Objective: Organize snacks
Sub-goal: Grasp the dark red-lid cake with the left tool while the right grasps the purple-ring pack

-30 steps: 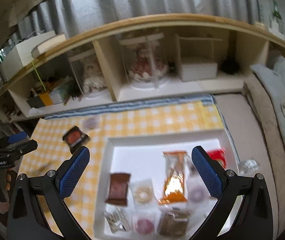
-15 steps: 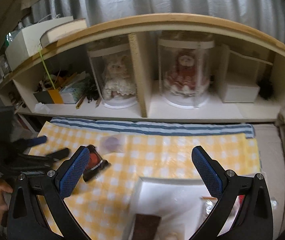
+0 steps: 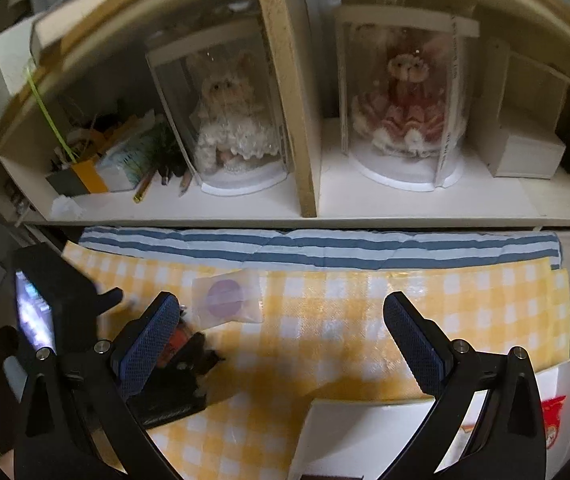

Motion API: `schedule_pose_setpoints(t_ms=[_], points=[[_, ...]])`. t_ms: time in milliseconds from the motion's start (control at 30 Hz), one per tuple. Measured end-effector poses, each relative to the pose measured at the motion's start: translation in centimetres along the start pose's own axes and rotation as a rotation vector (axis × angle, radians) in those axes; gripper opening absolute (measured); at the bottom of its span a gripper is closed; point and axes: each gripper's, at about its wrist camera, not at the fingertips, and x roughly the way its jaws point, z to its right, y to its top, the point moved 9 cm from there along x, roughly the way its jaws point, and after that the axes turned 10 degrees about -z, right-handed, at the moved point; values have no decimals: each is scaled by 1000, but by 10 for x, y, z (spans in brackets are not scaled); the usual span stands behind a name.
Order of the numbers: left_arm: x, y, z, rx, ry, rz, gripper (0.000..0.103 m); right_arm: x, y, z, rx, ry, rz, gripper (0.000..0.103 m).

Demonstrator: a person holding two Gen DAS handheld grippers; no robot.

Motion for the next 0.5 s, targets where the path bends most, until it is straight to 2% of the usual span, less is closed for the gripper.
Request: schedule_pose_setpoints(t_ms=[100, 233, 267, 300, 367, 400, 467, 500], points=[[-9, -15, -10, 55, 28, 4, 103, 14, 3, -3, -9, -10, -17, 103], [-19, -34, -24, 69, 21, -5, 103, 33, 8, -12, 6, 55, -44, 103], [-21, -37, -27, 63, 7, -8, 103, 37, 9, -14, 12, 71, -54, 98], [-24, -39, -31, 50, -9, -3, 103, 43, 10, -16, 24, 87, -63, 92], [-33, -41, -39, 16, -37, 19, 103, 55, 11, -18, 39, 104, -91, 61], [-37, -42, -43, -4, -60, 24, 103, 62, 9, -18, 48, 100, -116, 54], [-43, -52, -47, -50, -135, 11, 103, 74, 3, -19, 46, 78, -156, 27], [-45, -56, -48, -73, -174, 1, 103, 79, -2, -22, 36, 88, -181, 22]])
